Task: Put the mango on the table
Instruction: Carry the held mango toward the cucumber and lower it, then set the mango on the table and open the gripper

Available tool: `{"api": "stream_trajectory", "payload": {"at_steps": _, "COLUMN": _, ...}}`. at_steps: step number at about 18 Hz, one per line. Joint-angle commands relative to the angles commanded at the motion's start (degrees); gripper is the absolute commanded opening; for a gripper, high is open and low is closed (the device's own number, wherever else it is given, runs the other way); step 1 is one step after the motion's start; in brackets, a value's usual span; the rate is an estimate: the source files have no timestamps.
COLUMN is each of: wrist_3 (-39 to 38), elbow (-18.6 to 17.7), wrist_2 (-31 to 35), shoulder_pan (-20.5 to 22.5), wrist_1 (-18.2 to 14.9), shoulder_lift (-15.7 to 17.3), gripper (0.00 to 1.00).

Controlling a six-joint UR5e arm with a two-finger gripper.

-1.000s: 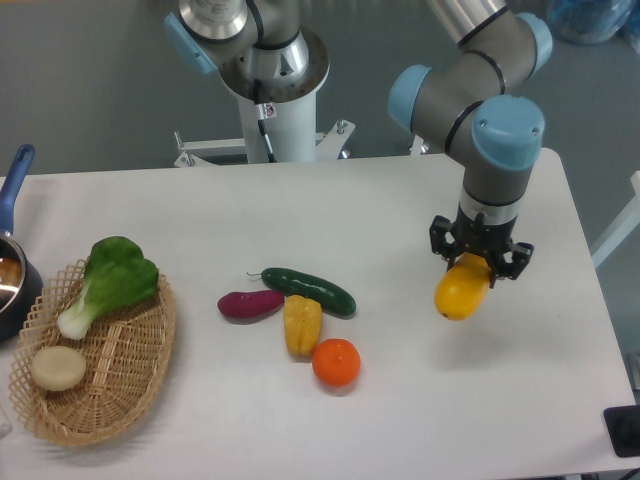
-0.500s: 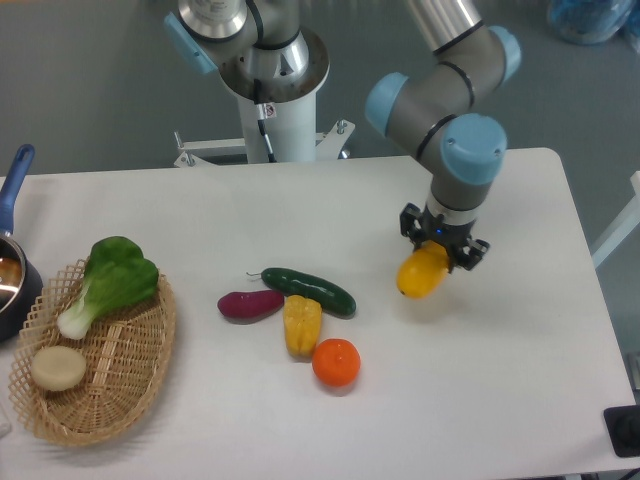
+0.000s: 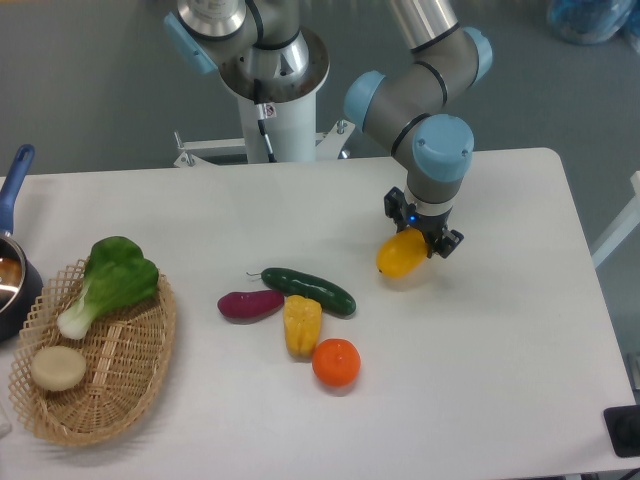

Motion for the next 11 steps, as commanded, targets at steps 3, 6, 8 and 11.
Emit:
{"api": "stream_trajectory", "payload": {"at_steps": 3, "wrist_3": -1.4, "elbow": 0.6, "wrist_2": 0.3, "shoulder_pan": -0.1, "wrist_1": 0.1, "shoulder_lift": 0.0, "gripper": 1.00}}
{"api": "stream_trajectory", "payload": {"at_steps": 6, "wrist_3": -1.3, "elbow": 3.1, "wrist_2": 0.1, "shoulder_pan": 0.3, "wrist_1": 0.4, "shoulder_lift": 0.3, "gripper": 1.00}}
{"api": "stream_trajectory", "payload": {"at_steps": 8, "wrist_3": -1.3, "elbow": 6.4, "wrist_2": -0.3, "shoulder_pan": 1.2, "wrist_1": 0.7, "shoulder_lift": 0.2, "gripper": 1.00}}
{"api": "stream_trajectory", "payload": {"at_steps": 11, "wrist_3": -1.2, "elbow": 8.3, "wrist_2": -2.1, "shoulder_pan": 1.6, "wrist_1": 0.7, "shoulder_lift": 0.4, "gripper": 1.00}}
